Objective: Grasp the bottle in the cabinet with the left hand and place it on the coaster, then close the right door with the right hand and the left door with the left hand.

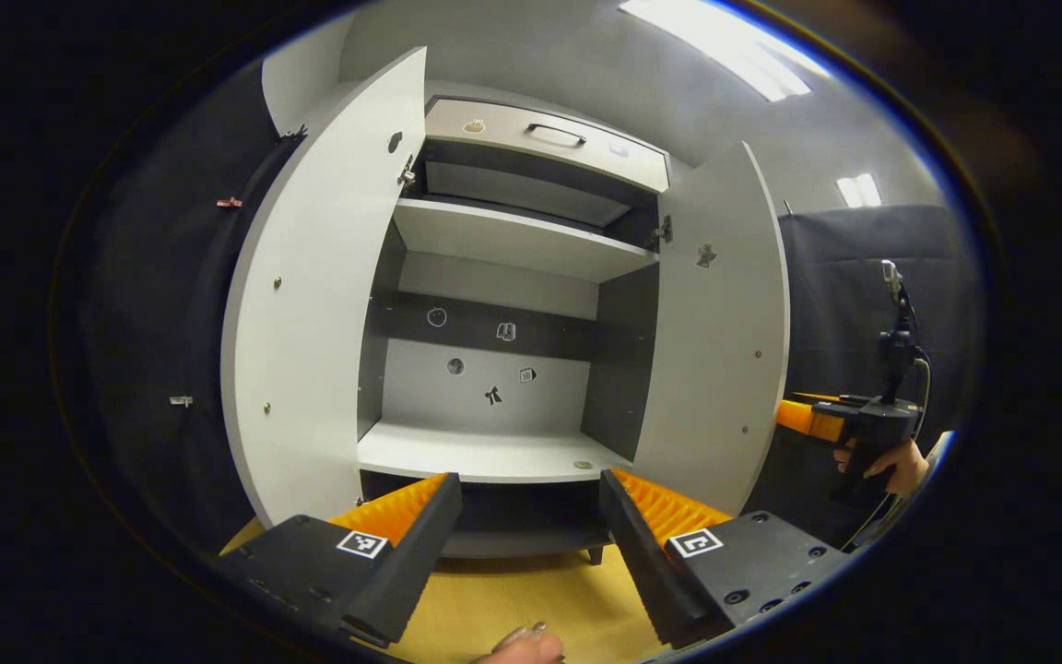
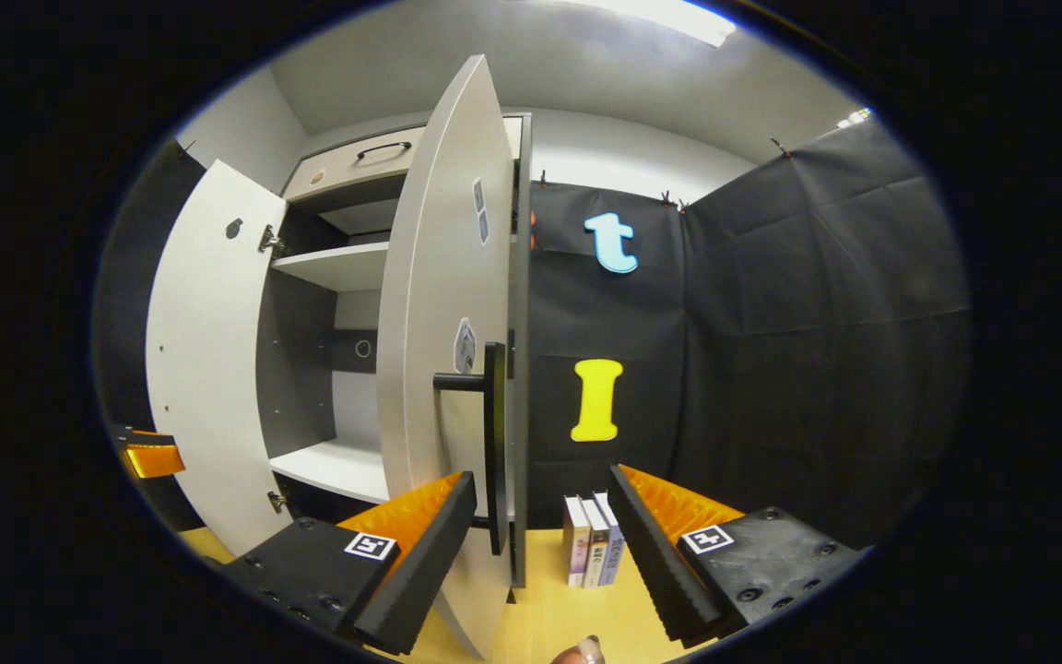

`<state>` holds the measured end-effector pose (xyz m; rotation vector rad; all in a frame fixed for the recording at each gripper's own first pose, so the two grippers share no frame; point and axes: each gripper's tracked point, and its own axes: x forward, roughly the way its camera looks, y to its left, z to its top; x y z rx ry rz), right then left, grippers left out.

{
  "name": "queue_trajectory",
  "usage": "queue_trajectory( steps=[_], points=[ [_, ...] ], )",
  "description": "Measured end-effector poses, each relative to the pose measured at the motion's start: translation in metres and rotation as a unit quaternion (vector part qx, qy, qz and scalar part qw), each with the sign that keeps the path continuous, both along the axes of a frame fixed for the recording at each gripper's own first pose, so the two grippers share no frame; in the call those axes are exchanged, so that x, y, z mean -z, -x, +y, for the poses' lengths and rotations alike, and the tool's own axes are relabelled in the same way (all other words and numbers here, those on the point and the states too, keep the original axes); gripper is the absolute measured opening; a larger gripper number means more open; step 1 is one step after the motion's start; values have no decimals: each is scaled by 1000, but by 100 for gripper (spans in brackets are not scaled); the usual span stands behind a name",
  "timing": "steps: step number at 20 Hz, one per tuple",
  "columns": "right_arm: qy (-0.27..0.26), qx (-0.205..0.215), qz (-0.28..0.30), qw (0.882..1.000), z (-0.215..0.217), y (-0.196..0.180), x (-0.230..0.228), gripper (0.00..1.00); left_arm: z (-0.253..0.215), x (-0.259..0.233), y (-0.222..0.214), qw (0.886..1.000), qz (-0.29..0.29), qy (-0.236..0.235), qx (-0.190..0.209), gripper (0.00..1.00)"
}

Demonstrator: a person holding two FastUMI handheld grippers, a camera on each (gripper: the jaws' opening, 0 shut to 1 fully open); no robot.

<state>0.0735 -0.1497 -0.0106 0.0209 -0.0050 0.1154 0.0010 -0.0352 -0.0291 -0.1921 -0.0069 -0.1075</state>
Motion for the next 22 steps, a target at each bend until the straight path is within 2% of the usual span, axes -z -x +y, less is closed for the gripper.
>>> queue_trajectory(
  steps=[3,7,12,17,22],
  points=[
    [-13,-48,2,999,39,-9,2,96,10,6,2,1000,10,-9,-22,95],
    [-11,-78,4,997,75,-24,7,95,37,7,13,998,13,-19,-65,95],
    [-48,-138,19,989,136,-40,16,96,98,4,34,989,20,-36,-143,95],
    [-19,-126,11,992,179,-79,28,95,166,-3,62,973,24,-41,-225,95],
    [2,-107,-7,994,193,-98,28,95,211,-8,87,960,22,-45,-276,95]
  ],
)
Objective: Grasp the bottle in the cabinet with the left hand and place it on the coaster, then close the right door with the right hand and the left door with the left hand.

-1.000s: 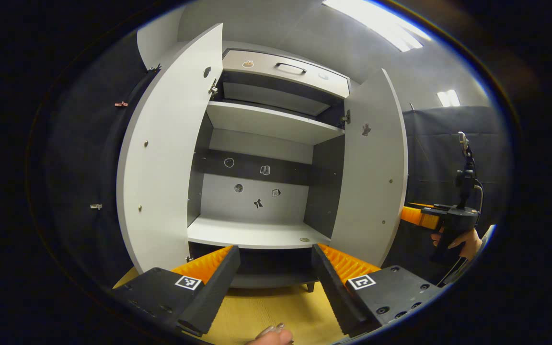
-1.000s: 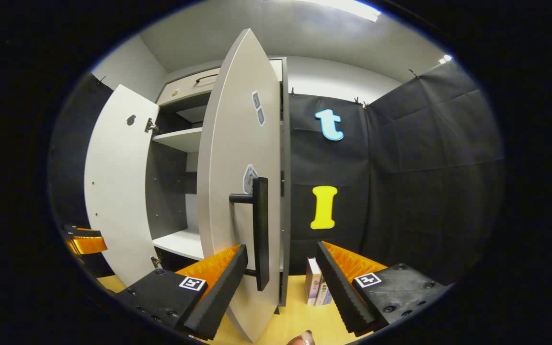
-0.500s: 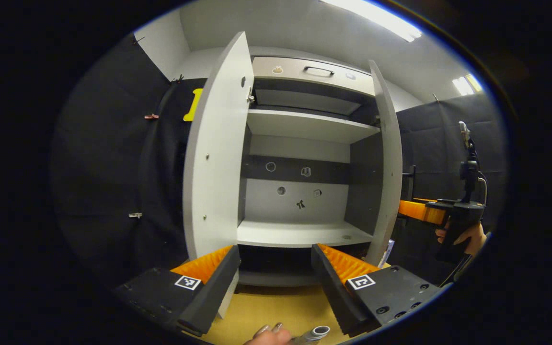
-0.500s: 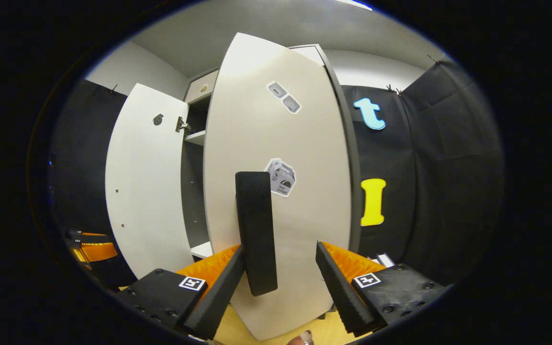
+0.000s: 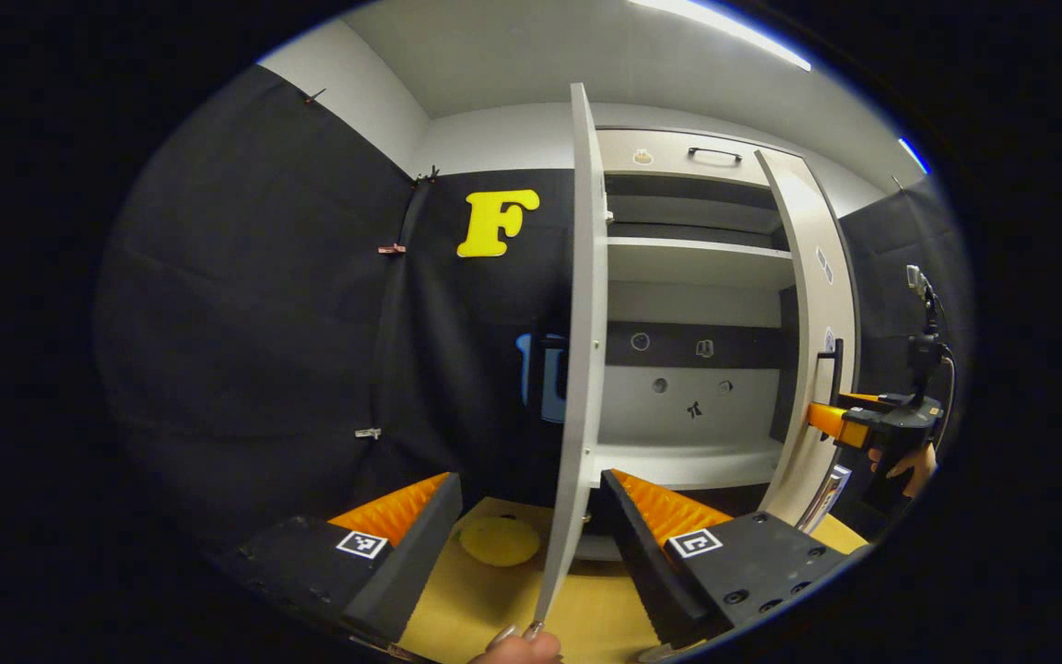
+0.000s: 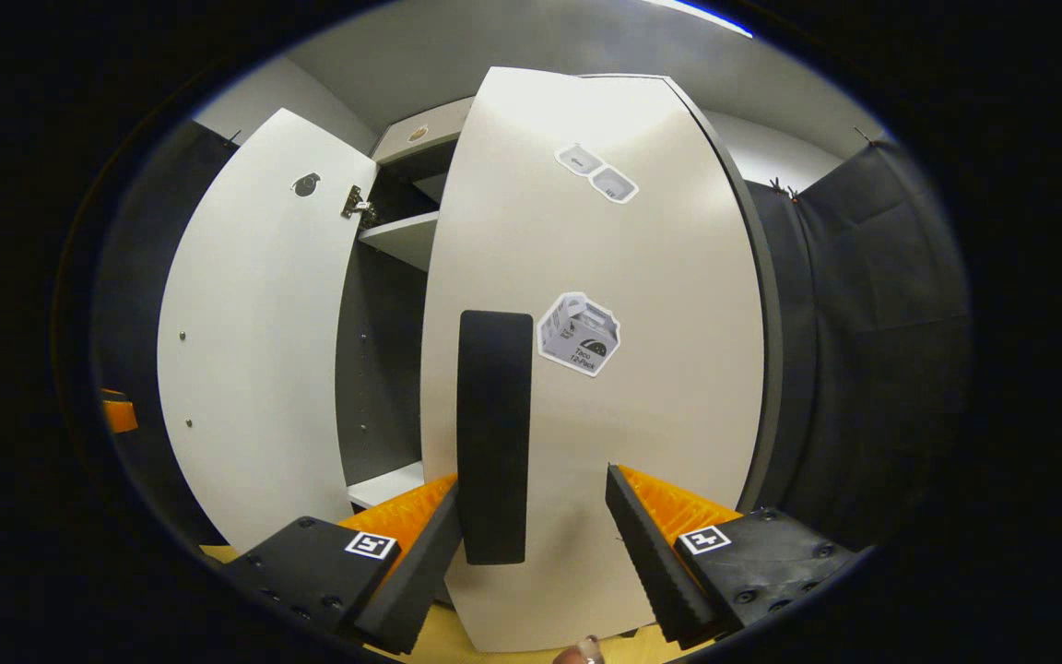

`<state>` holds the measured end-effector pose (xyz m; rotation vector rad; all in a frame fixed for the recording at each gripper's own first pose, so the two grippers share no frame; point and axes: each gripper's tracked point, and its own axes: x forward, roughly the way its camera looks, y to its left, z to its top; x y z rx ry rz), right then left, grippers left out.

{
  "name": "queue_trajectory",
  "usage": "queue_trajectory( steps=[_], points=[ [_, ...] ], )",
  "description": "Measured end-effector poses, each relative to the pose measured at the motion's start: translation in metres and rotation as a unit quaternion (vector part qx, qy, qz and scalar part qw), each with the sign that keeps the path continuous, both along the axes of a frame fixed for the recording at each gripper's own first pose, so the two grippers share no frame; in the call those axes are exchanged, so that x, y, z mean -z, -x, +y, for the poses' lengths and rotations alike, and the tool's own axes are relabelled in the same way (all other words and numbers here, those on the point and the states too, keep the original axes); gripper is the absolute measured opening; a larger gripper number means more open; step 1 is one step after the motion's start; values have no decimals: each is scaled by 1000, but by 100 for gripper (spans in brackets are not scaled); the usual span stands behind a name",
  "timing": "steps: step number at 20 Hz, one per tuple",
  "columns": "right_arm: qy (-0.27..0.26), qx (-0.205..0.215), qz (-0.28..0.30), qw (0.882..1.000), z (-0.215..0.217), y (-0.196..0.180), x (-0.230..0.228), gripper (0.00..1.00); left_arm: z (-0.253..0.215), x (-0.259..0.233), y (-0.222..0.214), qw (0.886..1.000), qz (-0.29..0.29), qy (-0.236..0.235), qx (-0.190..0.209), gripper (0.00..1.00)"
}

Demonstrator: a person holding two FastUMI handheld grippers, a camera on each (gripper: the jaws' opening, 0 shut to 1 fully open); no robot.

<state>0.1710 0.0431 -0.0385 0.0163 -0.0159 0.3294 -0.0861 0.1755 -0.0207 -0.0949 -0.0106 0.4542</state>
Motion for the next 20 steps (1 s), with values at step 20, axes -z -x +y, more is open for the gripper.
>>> queue_trajectory(
  steps=[20],
  points=[
    [-12,66,-6,998,11,-7,-12,95,45,-35,-64,994,-51,-17,100,95]
  ],
)
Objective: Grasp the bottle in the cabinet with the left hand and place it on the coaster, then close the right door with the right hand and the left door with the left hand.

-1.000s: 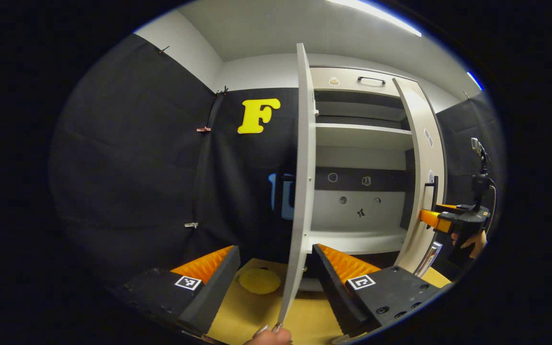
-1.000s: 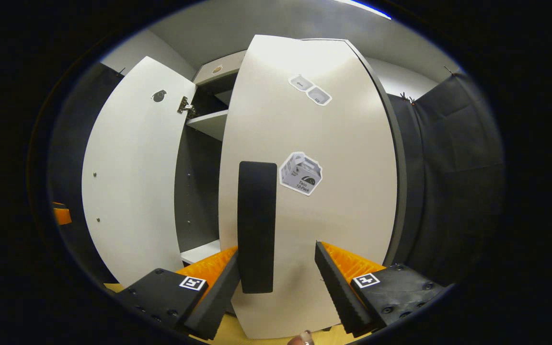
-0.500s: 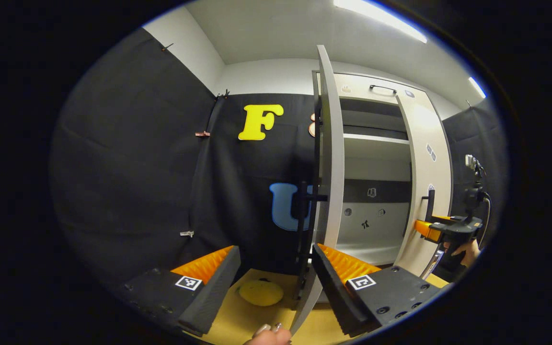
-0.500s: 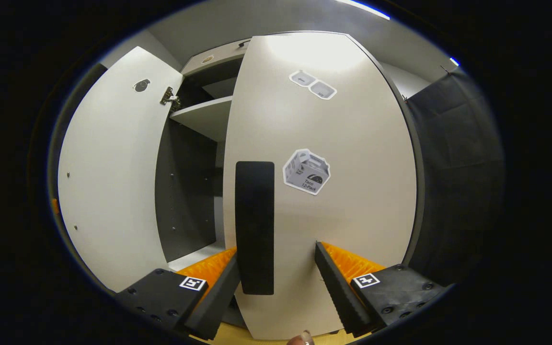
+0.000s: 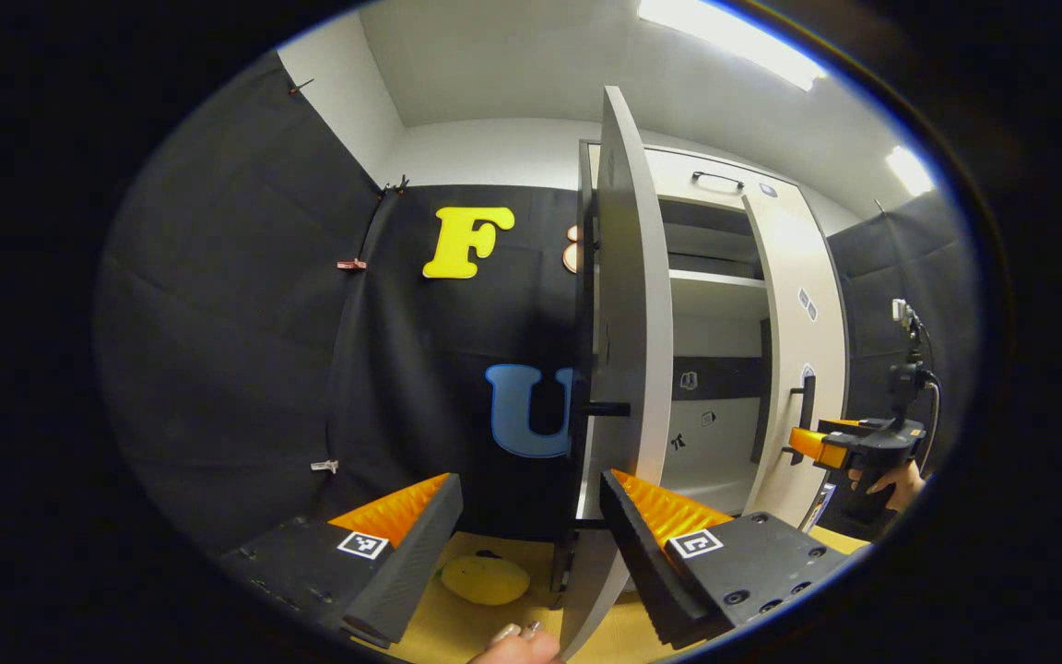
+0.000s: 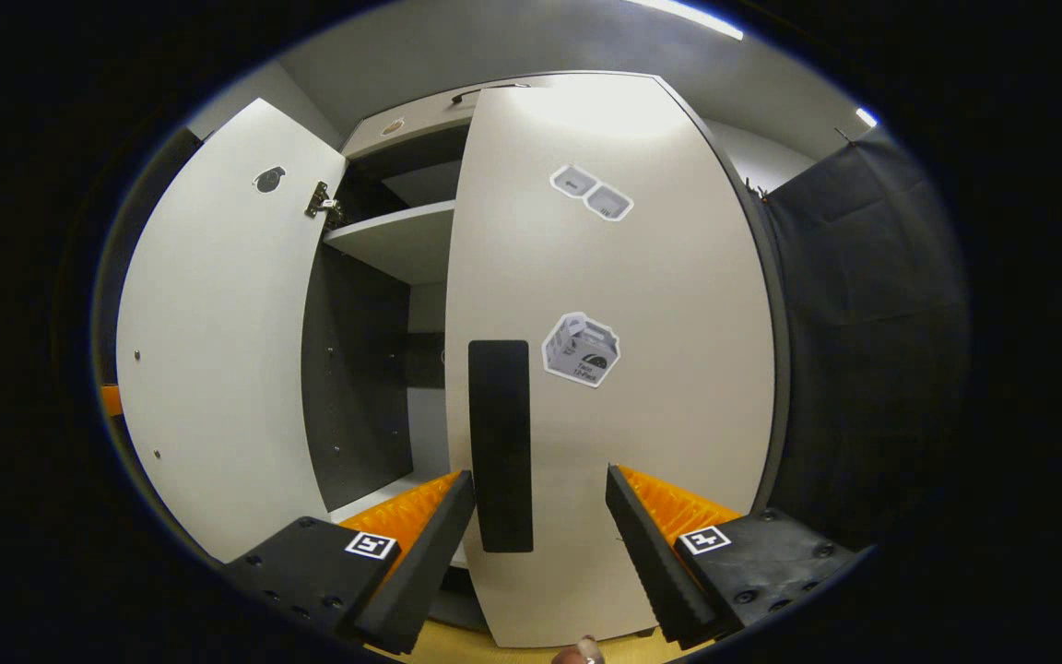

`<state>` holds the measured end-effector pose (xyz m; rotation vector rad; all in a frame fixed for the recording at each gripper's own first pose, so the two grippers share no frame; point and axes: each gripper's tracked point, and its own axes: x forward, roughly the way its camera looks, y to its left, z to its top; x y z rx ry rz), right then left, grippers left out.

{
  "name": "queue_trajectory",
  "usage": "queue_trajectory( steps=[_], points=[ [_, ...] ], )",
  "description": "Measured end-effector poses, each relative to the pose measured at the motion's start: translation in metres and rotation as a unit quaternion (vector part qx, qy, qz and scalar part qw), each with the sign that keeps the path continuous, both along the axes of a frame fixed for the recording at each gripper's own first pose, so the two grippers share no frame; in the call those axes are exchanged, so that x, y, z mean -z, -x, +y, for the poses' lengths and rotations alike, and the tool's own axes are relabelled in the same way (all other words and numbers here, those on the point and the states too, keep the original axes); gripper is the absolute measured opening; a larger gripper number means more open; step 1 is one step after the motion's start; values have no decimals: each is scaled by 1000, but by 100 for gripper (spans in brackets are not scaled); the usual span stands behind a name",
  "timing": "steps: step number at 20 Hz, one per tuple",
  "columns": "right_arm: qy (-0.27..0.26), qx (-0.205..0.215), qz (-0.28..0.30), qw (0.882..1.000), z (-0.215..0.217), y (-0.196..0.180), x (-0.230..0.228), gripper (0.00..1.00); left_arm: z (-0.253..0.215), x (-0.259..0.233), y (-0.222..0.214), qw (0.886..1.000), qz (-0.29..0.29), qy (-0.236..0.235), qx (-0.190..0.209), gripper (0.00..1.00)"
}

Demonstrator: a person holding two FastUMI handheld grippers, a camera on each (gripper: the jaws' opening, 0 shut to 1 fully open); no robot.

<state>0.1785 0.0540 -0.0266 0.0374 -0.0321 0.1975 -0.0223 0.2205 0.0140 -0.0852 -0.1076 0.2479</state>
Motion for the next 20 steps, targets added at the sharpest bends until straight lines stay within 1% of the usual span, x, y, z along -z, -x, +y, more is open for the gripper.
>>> queue_trajectory(
  steps=[2,5,9,11,15,18,20],
  points=[
    [6,10,0,1000,-8,15,-1,96,3,-1,-3,1000,-1,-3,5,95],
    [13,29,14,999,-21,31,5,96,-1,1,-8,999,0,16,29,94],
    [15,56,26,998,-35,54,9,96,-11,-2,-13,999,-1,3,51,94],
    [22,64,30,997,-43,64,11,96,-20,-2,-16,998,-2,9,68,94],
    [42,63,26,997,-54,68,4,96,-52,-3,-27,995,-9,23,95,94],
    [40,55,15,998,-61,64,-5,96,-82,-4,-39,993,-15,26,114,95],
    [31,47,17,998,-64,60,-5,96,-91,0,-48,993,-12,37,111,94]
  ],
)
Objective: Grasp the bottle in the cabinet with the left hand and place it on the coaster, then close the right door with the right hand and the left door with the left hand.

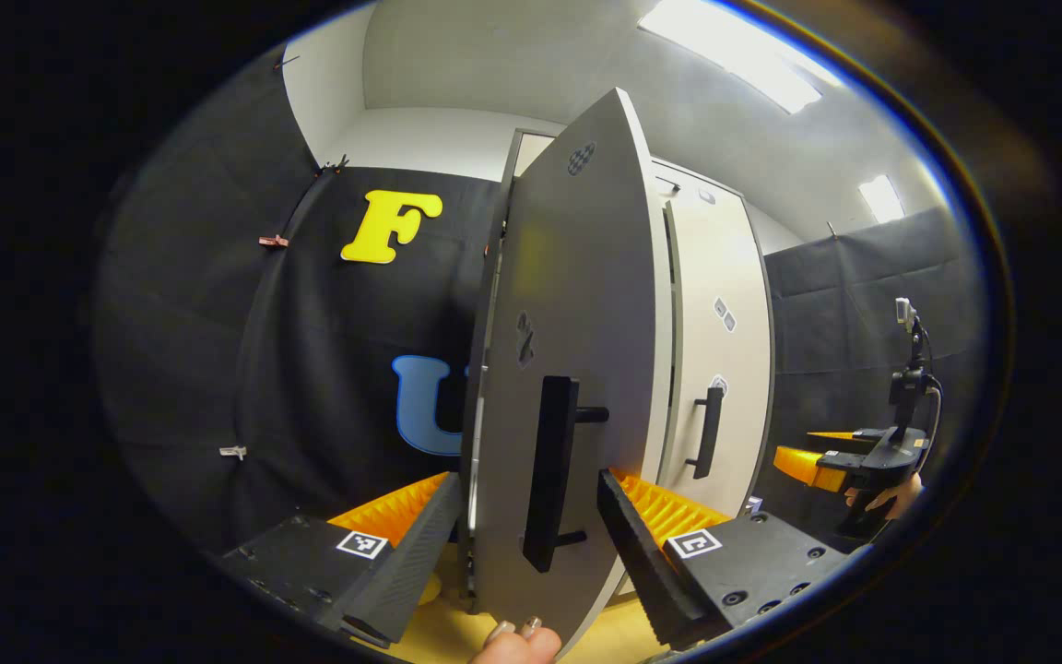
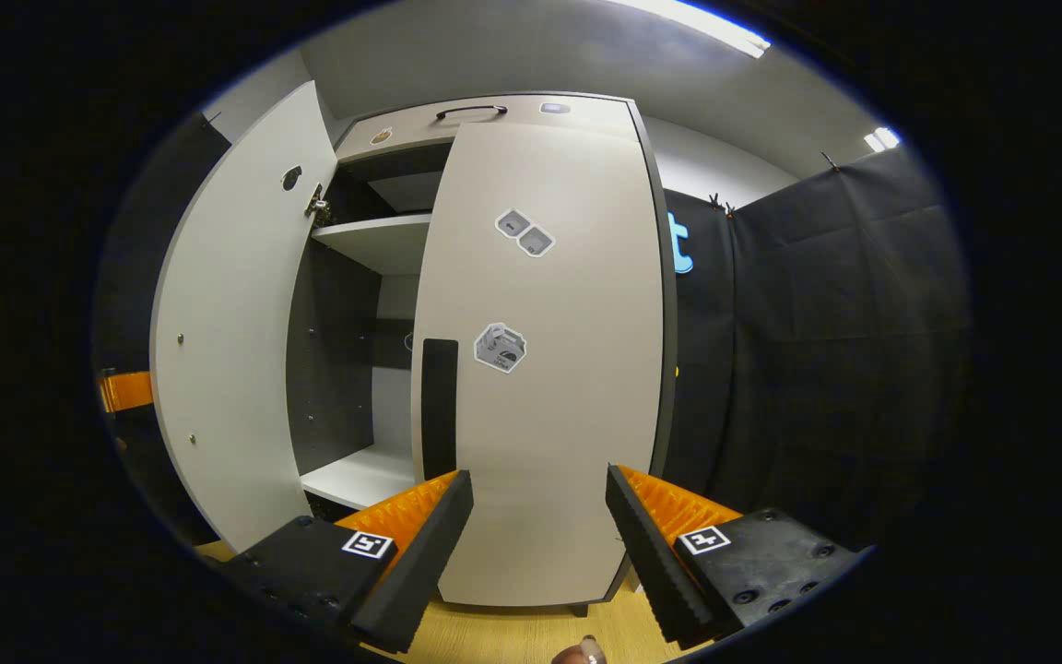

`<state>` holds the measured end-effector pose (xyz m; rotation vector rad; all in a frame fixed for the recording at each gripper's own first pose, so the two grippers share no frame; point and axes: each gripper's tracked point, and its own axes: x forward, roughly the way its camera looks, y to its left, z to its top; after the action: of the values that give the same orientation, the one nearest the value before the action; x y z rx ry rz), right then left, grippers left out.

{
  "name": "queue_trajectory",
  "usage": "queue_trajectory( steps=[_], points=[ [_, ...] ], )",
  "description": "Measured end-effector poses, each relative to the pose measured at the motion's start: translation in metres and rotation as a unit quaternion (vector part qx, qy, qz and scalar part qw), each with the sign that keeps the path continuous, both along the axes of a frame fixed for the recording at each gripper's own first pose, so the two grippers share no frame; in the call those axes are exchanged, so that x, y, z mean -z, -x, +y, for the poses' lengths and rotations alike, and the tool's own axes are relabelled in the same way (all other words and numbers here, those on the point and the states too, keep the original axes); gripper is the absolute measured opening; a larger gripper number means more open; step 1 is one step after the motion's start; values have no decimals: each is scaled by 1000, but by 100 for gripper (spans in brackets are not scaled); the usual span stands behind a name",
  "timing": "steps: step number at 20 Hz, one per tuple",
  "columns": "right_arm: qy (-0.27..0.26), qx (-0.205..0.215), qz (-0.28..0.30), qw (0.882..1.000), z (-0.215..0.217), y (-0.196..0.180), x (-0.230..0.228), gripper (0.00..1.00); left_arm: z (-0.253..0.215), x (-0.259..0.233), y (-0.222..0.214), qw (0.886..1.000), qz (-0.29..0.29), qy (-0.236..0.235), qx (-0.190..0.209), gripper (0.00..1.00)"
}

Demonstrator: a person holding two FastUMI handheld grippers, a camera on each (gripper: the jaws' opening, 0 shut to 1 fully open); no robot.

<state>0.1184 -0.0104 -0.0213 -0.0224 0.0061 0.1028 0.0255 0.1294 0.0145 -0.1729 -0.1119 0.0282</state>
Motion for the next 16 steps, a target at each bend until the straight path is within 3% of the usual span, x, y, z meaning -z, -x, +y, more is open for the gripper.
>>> queue_trajectory(
  steps=[4,8,16],
  points=[
    [-7,-9,11,1000,-9,-5,6,96,-5,3,-11,1000,5,16,-17,95],
    [-12,-14,19,1000,-14,-5,8,96,-18,-1,-20,1000,1,-8,-19,95],
    [-9,-1,7,1000,-33,2,-4,96,-65,7,-36,999,11,-18,35,95]
  ],
)
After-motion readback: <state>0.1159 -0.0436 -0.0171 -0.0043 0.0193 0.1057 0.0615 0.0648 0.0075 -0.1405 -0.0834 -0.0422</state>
